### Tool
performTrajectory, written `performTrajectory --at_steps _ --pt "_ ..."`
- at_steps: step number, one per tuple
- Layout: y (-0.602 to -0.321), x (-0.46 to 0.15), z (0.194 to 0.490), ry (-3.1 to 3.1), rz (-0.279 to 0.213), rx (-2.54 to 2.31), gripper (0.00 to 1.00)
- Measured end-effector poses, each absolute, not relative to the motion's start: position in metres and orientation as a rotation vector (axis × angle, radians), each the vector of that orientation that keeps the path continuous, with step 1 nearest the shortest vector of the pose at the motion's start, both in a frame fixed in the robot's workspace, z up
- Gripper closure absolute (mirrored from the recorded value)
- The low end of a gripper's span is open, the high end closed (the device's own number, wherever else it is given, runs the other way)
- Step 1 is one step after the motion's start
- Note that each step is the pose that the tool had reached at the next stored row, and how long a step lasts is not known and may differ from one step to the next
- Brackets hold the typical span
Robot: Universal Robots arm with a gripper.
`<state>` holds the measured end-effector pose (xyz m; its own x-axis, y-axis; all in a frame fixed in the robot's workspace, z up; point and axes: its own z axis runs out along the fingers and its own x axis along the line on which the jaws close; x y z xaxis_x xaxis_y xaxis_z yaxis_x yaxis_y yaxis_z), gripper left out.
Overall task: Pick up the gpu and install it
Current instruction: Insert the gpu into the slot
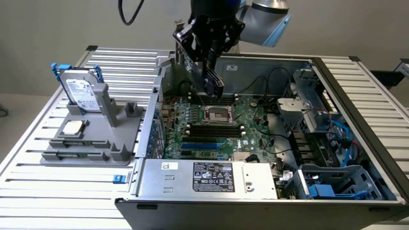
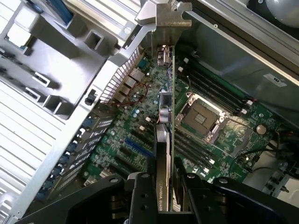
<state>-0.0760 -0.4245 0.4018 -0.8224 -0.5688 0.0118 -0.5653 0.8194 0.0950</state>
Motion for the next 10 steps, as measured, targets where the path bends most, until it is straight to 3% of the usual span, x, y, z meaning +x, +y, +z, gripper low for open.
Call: performTrajectory --at_steps 10 --pt "-0.4245 -0.0729 0.4018 -2.88 -0.13 1.128 0.74"
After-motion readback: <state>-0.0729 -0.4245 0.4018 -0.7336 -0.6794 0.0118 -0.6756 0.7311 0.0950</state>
